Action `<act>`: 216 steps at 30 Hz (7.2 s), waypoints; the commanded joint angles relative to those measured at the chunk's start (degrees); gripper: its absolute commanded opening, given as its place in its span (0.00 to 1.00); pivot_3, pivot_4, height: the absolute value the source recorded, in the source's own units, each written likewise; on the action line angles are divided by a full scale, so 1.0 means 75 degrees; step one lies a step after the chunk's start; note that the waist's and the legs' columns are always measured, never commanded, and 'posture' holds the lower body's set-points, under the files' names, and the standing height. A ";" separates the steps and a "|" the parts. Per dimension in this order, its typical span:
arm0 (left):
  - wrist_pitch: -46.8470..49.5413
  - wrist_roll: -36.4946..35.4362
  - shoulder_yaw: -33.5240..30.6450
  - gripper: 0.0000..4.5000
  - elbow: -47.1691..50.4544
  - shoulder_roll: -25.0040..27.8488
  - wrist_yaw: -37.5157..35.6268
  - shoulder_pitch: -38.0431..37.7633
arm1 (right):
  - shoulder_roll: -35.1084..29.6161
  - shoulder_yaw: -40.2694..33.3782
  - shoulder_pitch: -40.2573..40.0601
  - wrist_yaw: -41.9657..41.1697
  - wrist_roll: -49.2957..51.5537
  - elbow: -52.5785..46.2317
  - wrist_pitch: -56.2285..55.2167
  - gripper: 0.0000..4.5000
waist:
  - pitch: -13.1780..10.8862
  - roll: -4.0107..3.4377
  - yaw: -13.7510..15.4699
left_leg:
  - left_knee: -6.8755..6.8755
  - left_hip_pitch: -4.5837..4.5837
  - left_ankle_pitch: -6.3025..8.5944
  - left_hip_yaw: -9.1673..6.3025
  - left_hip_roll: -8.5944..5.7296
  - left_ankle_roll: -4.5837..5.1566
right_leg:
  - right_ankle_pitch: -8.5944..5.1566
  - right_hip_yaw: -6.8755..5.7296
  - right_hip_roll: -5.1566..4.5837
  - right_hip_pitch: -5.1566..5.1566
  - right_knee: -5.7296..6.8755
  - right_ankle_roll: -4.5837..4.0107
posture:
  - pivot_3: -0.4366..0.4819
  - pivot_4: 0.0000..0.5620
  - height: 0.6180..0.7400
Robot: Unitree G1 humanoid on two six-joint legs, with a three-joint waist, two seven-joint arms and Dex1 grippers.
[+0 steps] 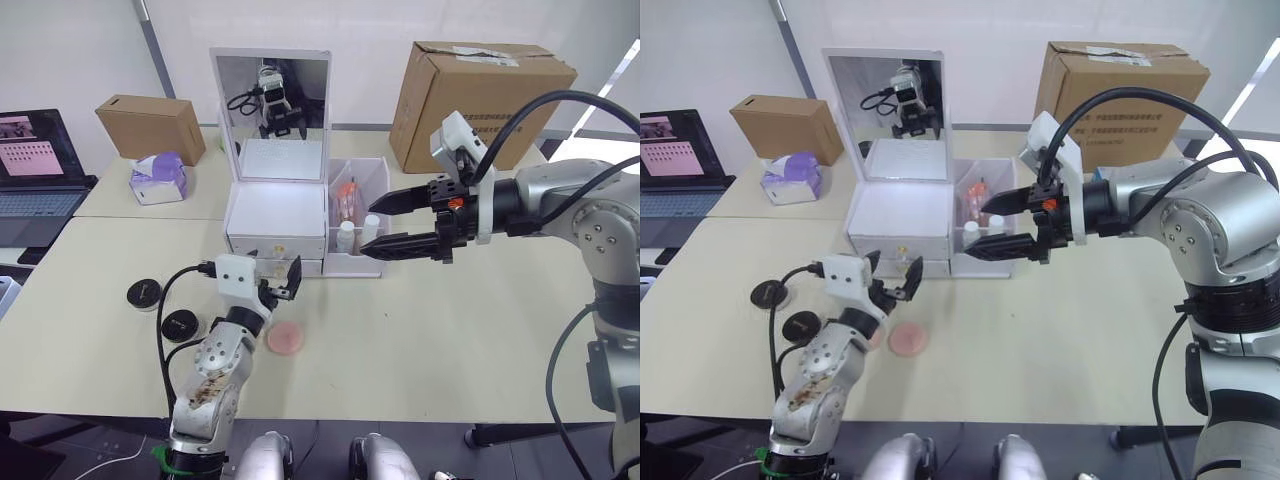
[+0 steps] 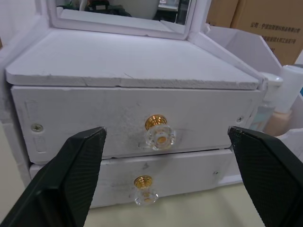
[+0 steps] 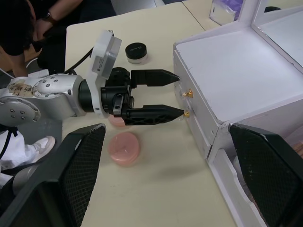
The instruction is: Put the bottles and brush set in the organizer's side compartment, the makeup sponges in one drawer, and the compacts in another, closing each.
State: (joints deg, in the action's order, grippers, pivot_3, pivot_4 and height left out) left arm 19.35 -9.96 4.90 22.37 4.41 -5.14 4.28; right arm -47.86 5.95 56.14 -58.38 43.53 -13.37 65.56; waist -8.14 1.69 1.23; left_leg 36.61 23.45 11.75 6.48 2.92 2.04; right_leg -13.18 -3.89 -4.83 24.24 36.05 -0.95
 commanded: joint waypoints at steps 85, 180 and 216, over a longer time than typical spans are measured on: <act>-0.2181 -0.2058 -0.4724 0.99 -0.7873 0.7560 -0.8284 0.1120 | -0.1030 -0.3632 -0.5935 -0.0921 -0.1084 0.0520 -0.4422 1.00 | -0.0014 -0.0051 -0.0148 | -0.0046 0.0000 0.0052 0.0003 0.0006 -0.0062 | -0.0041 -0.0141 -0.0119 0.0017 -0.0016 0.0062 | 0.48 0.27 0.92; 0.2995 -0.5494 -0.2879 0.66 -0.0364 0.6889 -0.7349 0.2440 | -0.1111 -0.0988 -0.1836 -0.0159 0.0768 -0.1008 -0.0569 1.00 | -0.0027 -0.0091 0.0123 | 0.0048 0.0059 0.0026 -0.0009 -0.0011 0.0015 | -0.0022 -0.0264 -0.0149 -0.0009 -0.0027 0.0100 | 0.48 0.27 0.92; -0.0137 -0.1341 -0.0113 0.66 -0.4752 0.6168 -1.0288 0.4942 | -0.0623 -0.2828 -0.2891 0.2226 0.2919 -0.2335 -0.0409 1.00 | -0.0026 -0.0091 -0.0067 | 0.0047 0.0038 0.0017 -0.0013 0.0006 0.0020 | -0.0014 -0.0168 -0.0065 0.0007 -0.0007 0.0064 | 0.48 0.27 0.92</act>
State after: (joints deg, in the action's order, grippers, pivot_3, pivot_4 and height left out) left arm 18.84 -20.18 6.03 -13.72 49.53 -81.85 40.68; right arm -51.94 -13.09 33.66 -41.79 64.37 -29.94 64.14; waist -8.33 1.01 0.73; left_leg 36.96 23.73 11.87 6.38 2.96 2.19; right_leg -13.28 -5.16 -5.31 24.29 36.00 -0.47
